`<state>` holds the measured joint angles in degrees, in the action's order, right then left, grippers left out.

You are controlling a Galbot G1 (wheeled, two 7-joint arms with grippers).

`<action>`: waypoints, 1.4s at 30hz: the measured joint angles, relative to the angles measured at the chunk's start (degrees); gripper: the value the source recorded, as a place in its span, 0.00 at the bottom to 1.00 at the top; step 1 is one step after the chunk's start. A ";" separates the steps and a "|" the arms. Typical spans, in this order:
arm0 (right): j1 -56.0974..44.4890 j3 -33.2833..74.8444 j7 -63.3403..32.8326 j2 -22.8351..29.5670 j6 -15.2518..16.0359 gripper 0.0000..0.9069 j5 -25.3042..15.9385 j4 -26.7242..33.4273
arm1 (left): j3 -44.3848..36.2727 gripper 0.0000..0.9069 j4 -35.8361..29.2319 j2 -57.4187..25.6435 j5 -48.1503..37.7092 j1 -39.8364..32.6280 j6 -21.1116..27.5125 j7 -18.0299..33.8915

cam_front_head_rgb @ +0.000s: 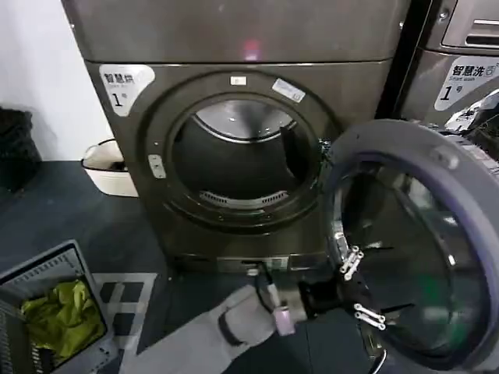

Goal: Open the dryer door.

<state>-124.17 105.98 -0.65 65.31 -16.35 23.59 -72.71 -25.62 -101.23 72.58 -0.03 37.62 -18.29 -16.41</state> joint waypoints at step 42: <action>-1.16 0.90 0.52 4.60 0.91 1.00 0.57 -3.66 | 3.09 1.00 25.25 19.64 15.40 -11.19 9.28 9.62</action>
<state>-125.33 106.89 -0.12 69.92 -15.44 24.16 -76.38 -22.53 -75.98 92.22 15.37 26.43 -9.02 -6.79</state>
